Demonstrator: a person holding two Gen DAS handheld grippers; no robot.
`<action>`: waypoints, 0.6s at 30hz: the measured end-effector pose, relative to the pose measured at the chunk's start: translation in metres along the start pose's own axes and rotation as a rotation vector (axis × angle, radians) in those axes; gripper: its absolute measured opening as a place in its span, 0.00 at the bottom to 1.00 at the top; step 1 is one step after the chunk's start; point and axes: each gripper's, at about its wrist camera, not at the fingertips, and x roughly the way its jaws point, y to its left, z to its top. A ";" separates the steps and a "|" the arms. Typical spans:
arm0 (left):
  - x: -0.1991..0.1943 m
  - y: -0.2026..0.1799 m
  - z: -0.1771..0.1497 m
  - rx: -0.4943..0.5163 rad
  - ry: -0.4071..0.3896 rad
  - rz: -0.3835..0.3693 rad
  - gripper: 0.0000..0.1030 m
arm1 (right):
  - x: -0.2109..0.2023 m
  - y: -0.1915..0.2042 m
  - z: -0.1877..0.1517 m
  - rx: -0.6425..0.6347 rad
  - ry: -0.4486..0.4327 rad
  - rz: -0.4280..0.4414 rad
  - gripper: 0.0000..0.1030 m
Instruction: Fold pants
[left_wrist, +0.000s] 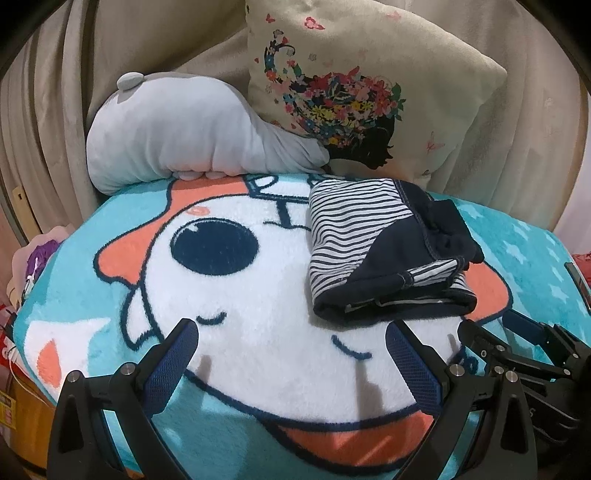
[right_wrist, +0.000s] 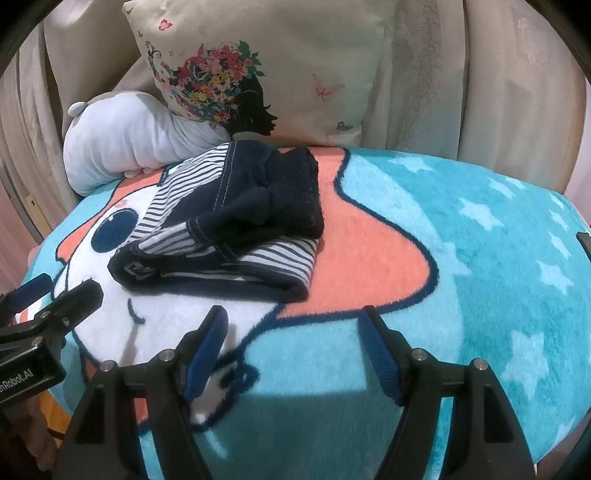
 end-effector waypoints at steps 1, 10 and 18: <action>0.001 0.000 0.000 -0.002 0.002 0.001 0.99 | 0.000 0.000 0.000 0.000 0.000 0.000 0.71; 0.017 0.011 -0.004 -0.030 0.058 0.009 0.99 | 0.004 -0.004 -0.001 0.021 0.010 0.007 0.71; 0.038 0.015 -0.017 -0.004 0.127 0.032 0.99 | 0.001 -0.019 0.000 0.102 -0.015 0.031 0.71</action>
